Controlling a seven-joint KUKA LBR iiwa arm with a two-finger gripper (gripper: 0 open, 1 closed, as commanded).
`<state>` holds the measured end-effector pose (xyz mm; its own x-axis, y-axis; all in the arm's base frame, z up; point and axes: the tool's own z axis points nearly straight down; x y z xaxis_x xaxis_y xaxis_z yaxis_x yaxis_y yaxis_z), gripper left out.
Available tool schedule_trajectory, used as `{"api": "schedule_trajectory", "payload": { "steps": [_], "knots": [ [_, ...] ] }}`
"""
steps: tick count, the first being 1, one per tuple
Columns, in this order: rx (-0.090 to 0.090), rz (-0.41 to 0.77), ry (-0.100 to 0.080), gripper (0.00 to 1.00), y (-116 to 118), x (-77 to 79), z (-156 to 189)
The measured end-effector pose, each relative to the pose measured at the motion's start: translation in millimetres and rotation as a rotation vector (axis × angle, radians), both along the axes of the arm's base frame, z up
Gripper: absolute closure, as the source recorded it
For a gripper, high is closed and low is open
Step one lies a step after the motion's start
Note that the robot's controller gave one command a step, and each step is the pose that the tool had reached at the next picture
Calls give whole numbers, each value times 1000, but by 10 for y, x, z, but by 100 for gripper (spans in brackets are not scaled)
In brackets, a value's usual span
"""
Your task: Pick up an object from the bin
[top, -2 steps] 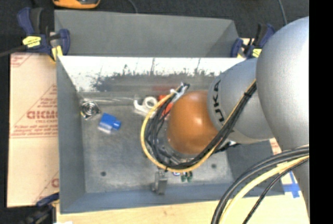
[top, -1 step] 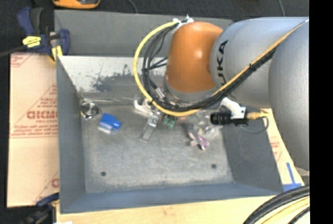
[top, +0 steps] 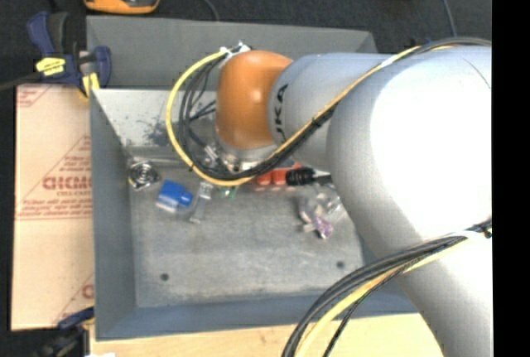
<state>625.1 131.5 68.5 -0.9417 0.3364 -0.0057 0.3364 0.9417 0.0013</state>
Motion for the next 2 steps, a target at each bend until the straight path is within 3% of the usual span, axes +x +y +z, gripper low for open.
{"api": "schedule_trajectory", "payload": {
  "steps": [1,2],
  "knots": [
    [5,-71,1,0,714,-125,26],
    [-5,322,-2,0,-238,279,80]
  ]
}}
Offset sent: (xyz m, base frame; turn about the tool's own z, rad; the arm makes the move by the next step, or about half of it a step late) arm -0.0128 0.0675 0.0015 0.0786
